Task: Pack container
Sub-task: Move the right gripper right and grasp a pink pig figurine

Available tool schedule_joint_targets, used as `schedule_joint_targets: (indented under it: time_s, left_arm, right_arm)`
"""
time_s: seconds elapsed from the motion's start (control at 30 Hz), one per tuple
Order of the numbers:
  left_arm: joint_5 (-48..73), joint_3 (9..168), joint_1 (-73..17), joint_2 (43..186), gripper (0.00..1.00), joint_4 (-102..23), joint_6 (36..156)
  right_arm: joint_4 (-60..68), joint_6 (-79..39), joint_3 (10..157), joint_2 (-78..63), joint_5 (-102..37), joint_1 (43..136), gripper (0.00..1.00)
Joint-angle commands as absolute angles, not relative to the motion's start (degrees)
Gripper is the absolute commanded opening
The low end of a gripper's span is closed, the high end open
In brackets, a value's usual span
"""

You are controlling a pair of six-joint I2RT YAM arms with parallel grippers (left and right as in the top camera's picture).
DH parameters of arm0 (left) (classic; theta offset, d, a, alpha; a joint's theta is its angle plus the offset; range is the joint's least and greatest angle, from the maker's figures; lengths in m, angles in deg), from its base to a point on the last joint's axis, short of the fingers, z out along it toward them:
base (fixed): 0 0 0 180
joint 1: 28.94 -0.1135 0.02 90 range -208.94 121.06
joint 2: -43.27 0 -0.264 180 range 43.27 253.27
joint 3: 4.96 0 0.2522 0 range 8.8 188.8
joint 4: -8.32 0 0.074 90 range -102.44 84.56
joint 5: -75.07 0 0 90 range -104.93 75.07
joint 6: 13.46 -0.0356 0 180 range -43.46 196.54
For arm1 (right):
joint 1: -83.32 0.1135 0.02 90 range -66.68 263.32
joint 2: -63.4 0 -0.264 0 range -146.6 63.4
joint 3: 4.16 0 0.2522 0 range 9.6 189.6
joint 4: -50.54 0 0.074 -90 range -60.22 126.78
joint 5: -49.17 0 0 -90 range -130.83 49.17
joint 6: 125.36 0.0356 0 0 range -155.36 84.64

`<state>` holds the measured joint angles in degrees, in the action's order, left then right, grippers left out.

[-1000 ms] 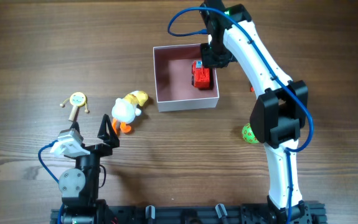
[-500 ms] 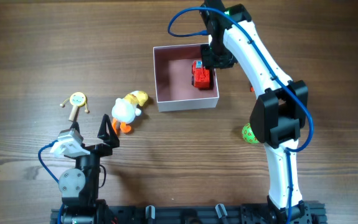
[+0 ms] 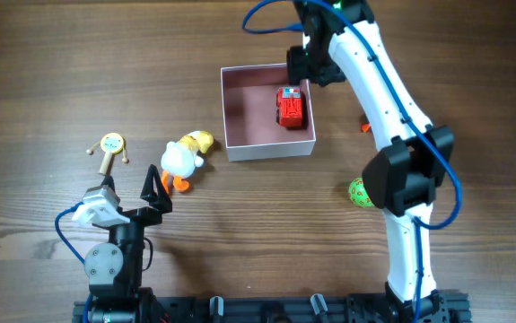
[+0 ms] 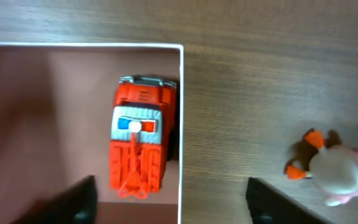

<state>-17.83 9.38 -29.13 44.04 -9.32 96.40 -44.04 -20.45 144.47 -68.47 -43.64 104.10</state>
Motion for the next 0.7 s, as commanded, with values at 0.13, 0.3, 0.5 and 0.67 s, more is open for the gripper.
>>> schedule_joint_targets:
  time_s: [0.13, 0.3, 0.5, 0.67]
  left_arm:
    - [-17.3, 9.1, -29.5, 43.4, 1.0, -9.4, 96.3]
    - [-17.3, 9.1, -29.5, 43.4, 1.0, -9.4, 96.3]
    - [-17.3, 9.1, -29.5, 43.4, 1.0, -9.4, 96.3]
    - [-17.3, 9.1, -29.5, 43.4, 1.0, -9.4, 96.3]
  right_arm:
    - [-46.6, -17.3, 146.6, -62.7, -44.9, 99.0, 1.0]
    - [-48.5, -12.1, 146.4, -62.7, -45.5, 92.6, 1.0]
    - [-49.1, -0.5, 145.5, -62.7, -44.6, 85.4, 1.0]
    - [-48.2, 10.4, 141.8, -62.8, -40.2, 81.4, 1.0]
